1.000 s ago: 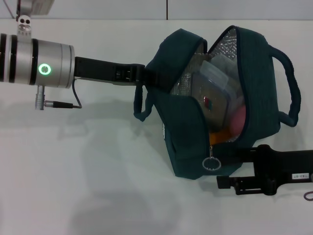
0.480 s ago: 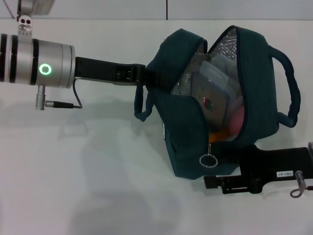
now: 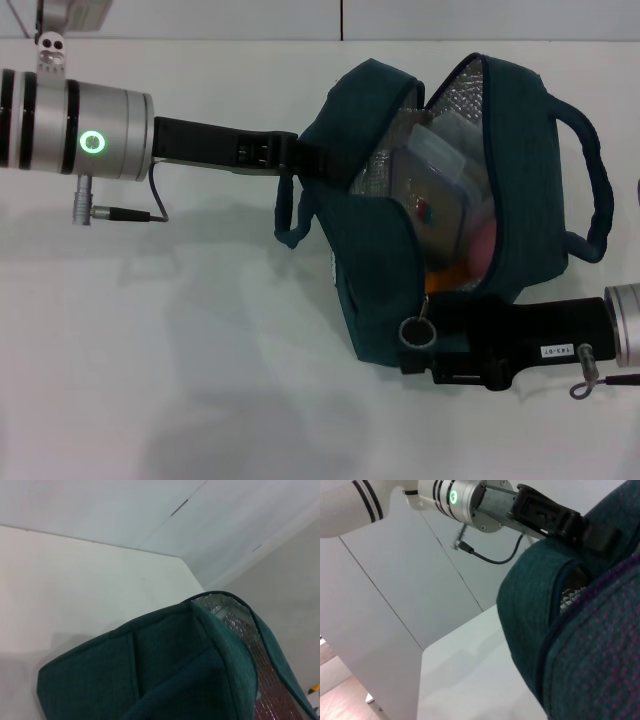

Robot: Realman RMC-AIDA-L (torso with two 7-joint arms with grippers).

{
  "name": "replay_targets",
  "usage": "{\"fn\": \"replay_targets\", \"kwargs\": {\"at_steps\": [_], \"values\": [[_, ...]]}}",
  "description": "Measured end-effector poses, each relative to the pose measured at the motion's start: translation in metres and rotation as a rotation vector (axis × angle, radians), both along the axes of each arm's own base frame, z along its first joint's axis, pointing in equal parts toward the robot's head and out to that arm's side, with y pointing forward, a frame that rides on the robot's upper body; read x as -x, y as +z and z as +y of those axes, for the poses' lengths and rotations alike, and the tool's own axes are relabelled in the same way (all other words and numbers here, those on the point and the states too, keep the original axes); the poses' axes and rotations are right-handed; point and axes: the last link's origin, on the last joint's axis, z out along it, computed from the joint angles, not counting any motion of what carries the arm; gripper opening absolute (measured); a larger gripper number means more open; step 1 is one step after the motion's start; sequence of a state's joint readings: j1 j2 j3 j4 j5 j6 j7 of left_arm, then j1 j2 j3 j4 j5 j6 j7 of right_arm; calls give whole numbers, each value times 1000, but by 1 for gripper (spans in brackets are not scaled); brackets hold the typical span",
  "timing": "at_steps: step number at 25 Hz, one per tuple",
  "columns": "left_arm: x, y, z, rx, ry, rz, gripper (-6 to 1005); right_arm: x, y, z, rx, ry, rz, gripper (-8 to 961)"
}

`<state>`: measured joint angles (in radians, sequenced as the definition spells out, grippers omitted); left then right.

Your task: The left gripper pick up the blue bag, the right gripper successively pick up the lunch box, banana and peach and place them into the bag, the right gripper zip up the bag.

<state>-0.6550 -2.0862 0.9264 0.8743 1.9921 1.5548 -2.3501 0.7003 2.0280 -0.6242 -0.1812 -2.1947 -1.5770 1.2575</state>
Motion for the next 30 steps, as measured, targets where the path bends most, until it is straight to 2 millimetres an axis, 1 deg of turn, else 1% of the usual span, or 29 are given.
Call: {"fn": "replay_targets", "kwargs": {"at_steps": [1,12,17,23,30], "values": [[0,0,0,0,0,0,147,0,0,0,-3,-2,-2,464],[0,0,-1,3,0,-1,147,-11,1,6,-86,-85,1,253],[0,0,-1,3,-1,-1,148,-15,2,3,-88,-101,4,69],[1,0,-1,3,1,-1,148,-22,6,-4,-86,-117,11,4],[2,0,-2,4,5,-2,149,-31,19,-12,-115,-141,58,4]]}}
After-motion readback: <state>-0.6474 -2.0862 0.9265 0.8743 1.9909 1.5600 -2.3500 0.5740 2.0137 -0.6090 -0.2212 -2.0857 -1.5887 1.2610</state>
